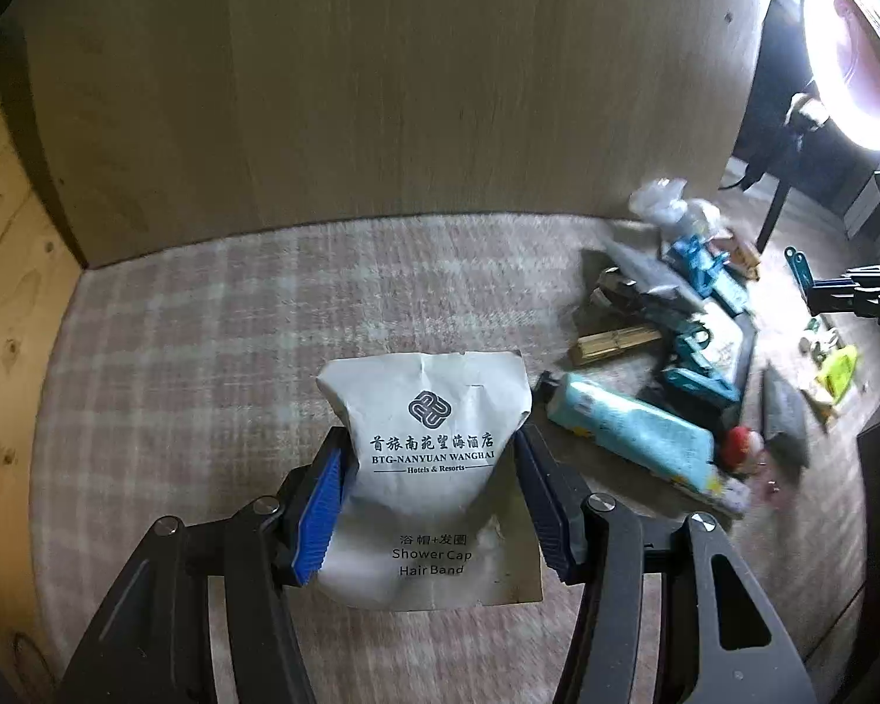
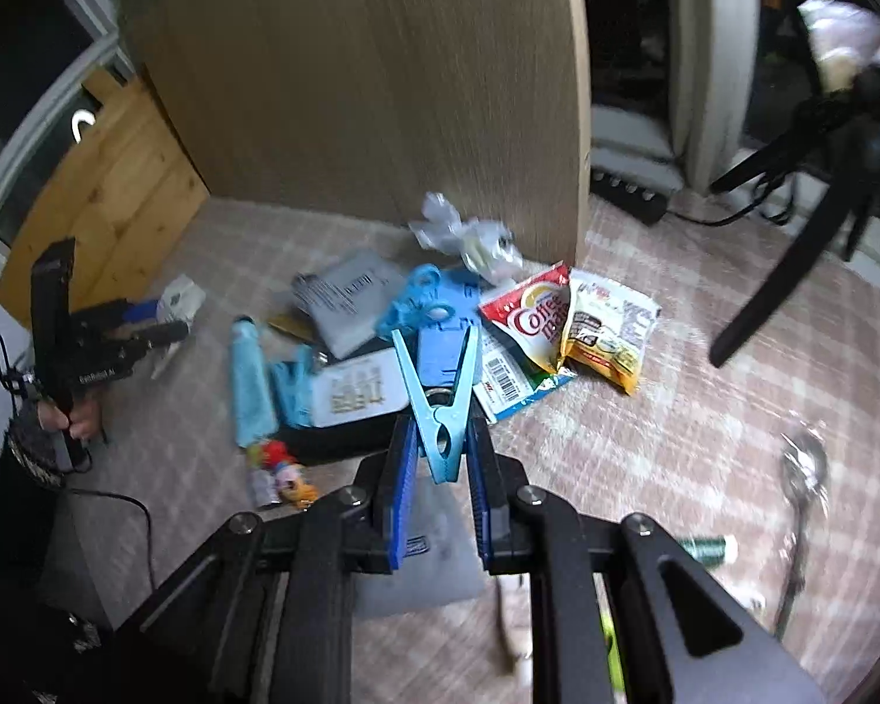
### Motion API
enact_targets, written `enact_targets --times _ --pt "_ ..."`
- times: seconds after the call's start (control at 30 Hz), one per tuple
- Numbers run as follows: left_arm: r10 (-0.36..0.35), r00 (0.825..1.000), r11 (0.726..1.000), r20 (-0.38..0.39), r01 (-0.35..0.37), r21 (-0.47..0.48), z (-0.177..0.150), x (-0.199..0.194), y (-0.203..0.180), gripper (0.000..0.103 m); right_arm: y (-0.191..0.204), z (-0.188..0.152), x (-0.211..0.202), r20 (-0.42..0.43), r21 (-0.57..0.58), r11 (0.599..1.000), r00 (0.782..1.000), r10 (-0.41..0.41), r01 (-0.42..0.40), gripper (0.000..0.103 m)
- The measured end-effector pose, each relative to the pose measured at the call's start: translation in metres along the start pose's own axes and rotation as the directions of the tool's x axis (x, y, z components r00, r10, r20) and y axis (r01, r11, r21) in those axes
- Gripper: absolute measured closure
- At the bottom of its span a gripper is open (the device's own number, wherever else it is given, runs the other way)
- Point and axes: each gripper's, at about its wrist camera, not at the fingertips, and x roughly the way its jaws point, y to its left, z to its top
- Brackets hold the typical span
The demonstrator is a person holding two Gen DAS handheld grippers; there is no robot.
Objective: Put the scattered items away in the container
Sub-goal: 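Grasp white shower cap packet with left tool while right tool grasps teal clothespin, then carry packet and clothespin over black container and open both tools to drop them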
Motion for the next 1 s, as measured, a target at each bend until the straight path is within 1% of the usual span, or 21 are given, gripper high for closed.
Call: enact_targets --times 0.03,0.07,0.2,0.27,0.33,0.43,0.47,0.5,0.57,0.63,0.7,0.73,0.8,0.87,0.9,1.0 --pt "-0.001 1.000 1.000 0.011 0.001 0.002 0.006 0.008 -0.007 0.049 0.002 -0.002 -0.013 0.019 0.014 1.000 1.000 0.017 -0.018 0.086" --pt "-0.003 1.000 1.000 0.022 0.003 0.006 0.010 0.013 -0.015 0.049 0.003 -0.005 -0.023 0.036 0.022 1.000 0.999 0.013 -0.014 0.086" --pt "-0.020 0.997 0.999 0.076 0.017 0.044 0.008 -0.021 -0.047 0.049 -0.001 -0.021 -0.081 0.104 0.059 0.998 0.994 -0.022 0.015 0.086" --pt "-0.044 0.994 0.997 0.103 0.037 0.068 0.003 -0.050 -0.058 0.049 0.002 -0.033 -0.102 0.138 0.086 0.995 0.989 -0.058 0.046 0.086" --pt "-0.079 0.989 0.993 0.128 0.067 0.097 0.003 -0.067 -0.075 0.049 0.006 -0.052 -0.128 0.168 0.118 0.990 0.981 -0.096 0.077 0.086" --pt "-0.154 0.975 0.979 0.159 0.128 0.160 0.002 -0.089 -0.111 0.049 0.004 -0.091 -0.173 0.209 0.187 0.973 0.962 -0.174 0.135 0.086" --pt "-0.184 0.969 0.970 0.166 0.152 0.188 0.003 -0.095 -0.126 0.049 0.004 -0.105 -0.186 0.247 0.210 0.966 0.948 -0.201 0.150 0.086" --pt "-0.212 0.962 0.961 0.169 0.175 0.213 0.003 -0.101 -0.139 0.049 0.003 -0.125 -0.203 0.260 0.244 0.954 0.936 -0.237 0.174 0.086" --pt "-0.275 0.947 0.937 0.167 0.225 0.266 0.003 -0.109 -0.167 0.049 0.001 -0.152 -0.223 0.264 0.297 0.931 0.920 -0.291 0.210 0.086" --pt "-0.347 0.926 0.901 0.150 0.285 0.326 0.001 -0.112 -0.202 0.049 -0.003 -0.183 -0.249 0.256 0.369 0.892 0.894 -0.369 0.262 0.086" --pt "-0.414 0.903 0.857 0.119 0.342 0.386 -0.003 -0.114 -0.236 0.049 -0.008 -0.212 -0.274 0.243 0.436 0.851 0.873 -0.423 0.291 0.086" --pt "-0.443 0.891 0.832 0.100 0.367 0.416 -0.006 -0.115 -0.253 0.049 -0.011 -0.230 -0.286 0.233 0.475 0.823 0.858 -0.459 0.311 0.086" --pt "-0.497 0.866 0.778 0.058 0.415 0.471 -0.013 -0.118 -0.288 0.049 -0.017 -0.259 -0.306 0.209 0.537 0.775 0.838 -0.505 0.333 0.086" --pt "-0.547 0.837 0.722 0.010 0.465 0.512 -0.021 -0.119 -0.320 0.049 -0.023 -0.288 -0.326 0.179 0.601 0.716 0.814 -0.553 0.355 0.086" --pt "-0.569 0.822 0.689 -0.020 0.490 0.535 -0.027 -0.120 -0.339 0.049 -0.027 -0.304 -0.336 0.158 0.633 0.680 0.799 -0.581 0.369 0.086" --pt "-0.608 0.788 0.611 -0.093 0.540 0.579 -0.042 -0.122 -0.377 0.049 -0.038 -0.341 -0.346 0.124 0.693 0.618 0.782 -0.610 0.372 0.086"
